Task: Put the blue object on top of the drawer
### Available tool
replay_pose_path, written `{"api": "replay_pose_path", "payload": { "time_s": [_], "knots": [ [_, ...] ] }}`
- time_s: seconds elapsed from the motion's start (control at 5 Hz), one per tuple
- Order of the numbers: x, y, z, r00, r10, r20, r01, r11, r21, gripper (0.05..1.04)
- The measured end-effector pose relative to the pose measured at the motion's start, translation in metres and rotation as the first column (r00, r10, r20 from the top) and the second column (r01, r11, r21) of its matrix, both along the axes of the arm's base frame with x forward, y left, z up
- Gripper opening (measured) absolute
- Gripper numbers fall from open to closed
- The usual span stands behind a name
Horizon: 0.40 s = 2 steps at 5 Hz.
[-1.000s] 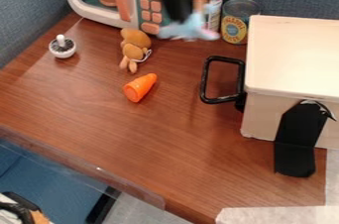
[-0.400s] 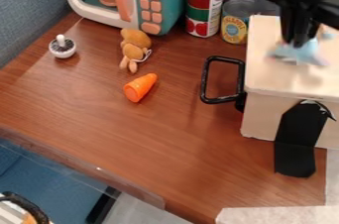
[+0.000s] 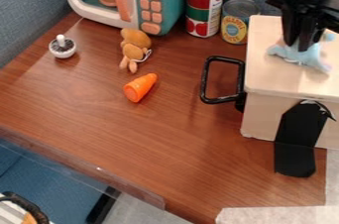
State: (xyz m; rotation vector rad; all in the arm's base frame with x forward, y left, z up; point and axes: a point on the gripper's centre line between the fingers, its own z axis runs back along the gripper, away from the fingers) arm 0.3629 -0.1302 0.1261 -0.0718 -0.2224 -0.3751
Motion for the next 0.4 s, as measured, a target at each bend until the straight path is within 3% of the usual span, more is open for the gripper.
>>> {"api": "replay_pose_path", "payload": {
  "time_s": [0.4],
  "knots": [
    [-0.018, 0.014, 0.064, 0.988, 0.095, 0.123, -0.093, 0.995, -0.022, 0.928]
  ]
}}
